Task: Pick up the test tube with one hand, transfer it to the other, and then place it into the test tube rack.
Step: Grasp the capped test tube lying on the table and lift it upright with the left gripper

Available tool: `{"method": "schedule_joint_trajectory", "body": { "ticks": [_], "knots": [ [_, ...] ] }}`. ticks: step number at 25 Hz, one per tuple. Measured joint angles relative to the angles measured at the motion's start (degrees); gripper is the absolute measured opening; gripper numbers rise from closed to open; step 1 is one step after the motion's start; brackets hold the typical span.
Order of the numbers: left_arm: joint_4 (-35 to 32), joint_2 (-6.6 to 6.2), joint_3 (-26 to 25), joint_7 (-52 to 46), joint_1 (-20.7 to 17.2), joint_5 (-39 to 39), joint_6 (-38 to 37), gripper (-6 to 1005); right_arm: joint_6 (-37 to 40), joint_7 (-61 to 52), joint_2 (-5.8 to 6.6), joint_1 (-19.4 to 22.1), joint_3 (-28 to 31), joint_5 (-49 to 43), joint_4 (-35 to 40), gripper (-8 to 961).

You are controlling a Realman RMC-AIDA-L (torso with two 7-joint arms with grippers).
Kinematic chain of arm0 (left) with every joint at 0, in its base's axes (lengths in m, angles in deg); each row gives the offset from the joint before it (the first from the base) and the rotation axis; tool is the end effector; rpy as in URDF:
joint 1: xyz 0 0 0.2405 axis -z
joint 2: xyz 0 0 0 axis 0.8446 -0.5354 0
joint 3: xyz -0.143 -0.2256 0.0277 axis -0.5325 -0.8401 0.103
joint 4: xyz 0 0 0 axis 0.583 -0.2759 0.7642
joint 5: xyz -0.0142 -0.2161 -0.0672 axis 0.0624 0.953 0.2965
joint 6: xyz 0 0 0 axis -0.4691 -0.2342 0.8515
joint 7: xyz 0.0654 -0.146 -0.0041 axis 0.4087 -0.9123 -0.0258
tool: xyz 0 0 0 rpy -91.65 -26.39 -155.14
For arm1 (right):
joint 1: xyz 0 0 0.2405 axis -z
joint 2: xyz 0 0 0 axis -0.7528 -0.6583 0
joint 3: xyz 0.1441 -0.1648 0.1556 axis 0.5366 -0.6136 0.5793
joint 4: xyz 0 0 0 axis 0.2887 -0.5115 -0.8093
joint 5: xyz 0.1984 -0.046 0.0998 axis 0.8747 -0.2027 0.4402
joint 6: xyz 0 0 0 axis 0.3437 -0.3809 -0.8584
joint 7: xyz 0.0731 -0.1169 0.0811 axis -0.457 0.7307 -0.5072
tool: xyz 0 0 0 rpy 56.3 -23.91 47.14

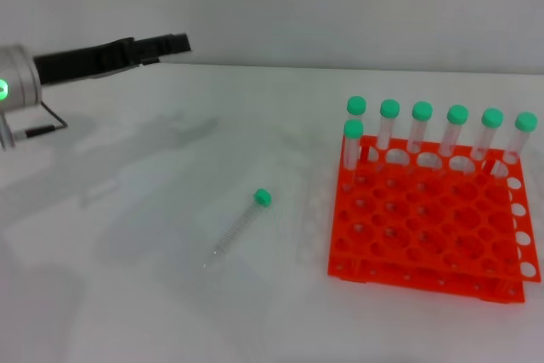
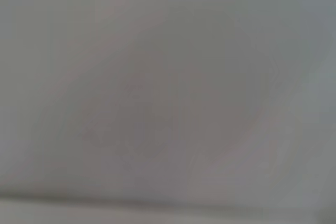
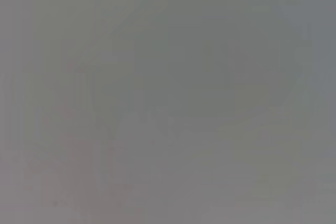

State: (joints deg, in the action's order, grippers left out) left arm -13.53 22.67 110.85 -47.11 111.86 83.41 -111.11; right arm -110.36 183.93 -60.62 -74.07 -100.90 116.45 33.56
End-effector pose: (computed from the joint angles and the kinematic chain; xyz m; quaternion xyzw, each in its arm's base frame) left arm -0.2616 0.4688 0.0620 -0.8115 -0.4692 -0.2831 0.2029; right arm 0.4040 0.3525 0.0556 -0.6072 0.2590 0.3073 0.6854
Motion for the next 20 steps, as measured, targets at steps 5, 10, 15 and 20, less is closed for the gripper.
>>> {"method": "schedule_joint_trajectory", "body": {
  "ticks": [5,10,15,20],
  "knots": [
    [8.6,0.32,3.4,-9.5,6.6,-12.9,-5.8,871,-0.1,0.0,-0.05,-0.1,-0.2,0.0,0.6,846],
    [10.9,0.60,2.9,-19.9,14.3,-32.5,-7.6,871,-0.3,0.0,-0.08,0.1,-0.6,0.0,0.6,843],
    [10.6,3.95,2.6,-25.3,21.9,-46.6,-9.2,870,-0.4,0.0,-0.09,0.0,-0.7,0.0,0.7,841],
    [8.9,8.64,2.4,-30.3,27.1,-57.0,-8.2,868,-0.4,0.0,-0.09,-0.1,-0.7,0.0,0.7,839]
  ]
}}
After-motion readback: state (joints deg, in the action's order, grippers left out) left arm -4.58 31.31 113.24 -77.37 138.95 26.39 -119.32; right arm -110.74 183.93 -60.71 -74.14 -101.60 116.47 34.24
